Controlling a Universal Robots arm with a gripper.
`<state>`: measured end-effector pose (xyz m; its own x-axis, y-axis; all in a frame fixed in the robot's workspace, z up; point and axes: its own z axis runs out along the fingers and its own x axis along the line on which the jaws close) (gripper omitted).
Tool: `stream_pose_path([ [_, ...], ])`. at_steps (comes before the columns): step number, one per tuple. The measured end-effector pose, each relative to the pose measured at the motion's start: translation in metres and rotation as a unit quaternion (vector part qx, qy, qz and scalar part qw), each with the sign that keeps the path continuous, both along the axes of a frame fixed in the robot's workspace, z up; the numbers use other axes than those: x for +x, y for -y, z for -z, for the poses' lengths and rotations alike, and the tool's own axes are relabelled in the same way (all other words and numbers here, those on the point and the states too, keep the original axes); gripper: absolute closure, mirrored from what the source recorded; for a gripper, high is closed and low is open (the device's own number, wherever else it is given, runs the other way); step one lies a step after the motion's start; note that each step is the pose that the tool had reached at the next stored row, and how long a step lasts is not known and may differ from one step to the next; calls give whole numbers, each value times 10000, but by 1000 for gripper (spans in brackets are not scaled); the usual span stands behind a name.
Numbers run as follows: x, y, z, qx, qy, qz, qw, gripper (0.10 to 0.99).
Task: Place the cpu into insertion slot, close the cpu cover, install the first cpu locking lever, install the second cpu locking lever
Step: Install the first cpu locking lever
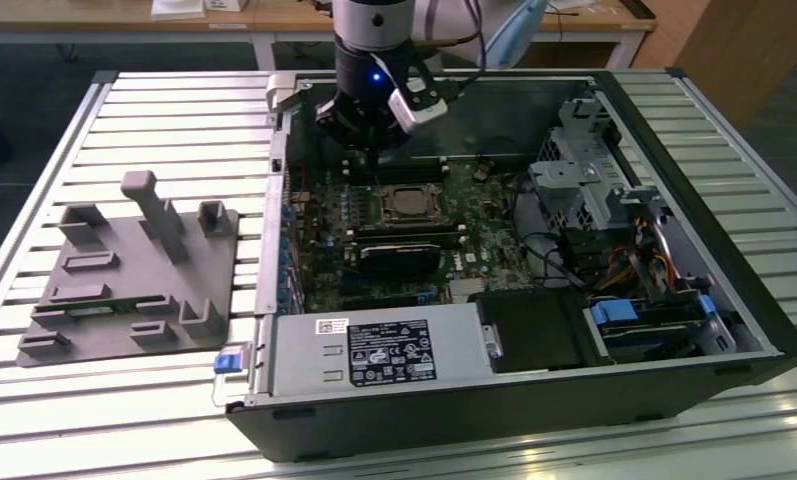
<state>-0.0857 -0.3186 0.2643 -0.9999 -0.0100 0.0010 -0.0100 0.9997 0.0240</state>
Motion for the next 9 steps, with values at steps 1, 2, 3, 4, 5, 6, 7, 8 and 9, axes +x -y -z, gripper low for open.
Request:
stream_pose_path([
  [1,-10,-3,0,0,5,-6,10000,980],
  [2,-22,-8,0,0,7,-10,10000,980],
  [3,-32,-12,2,0,9,-13,10000,980],
  [4,-41,-13,3,0,10,-15,10000,980],
  [5,-45,-15,4,0,10,-16,10000,980],
  [6,-48,-16,5,0,10,-17,10000,980],
  [7,-54,-16,6,0,11,-17,10000,980],
  [8,-59,-17,7,0,12,-17,10000,980],
  [9,-64,-19,7,0,13,-17,10000,980],
])
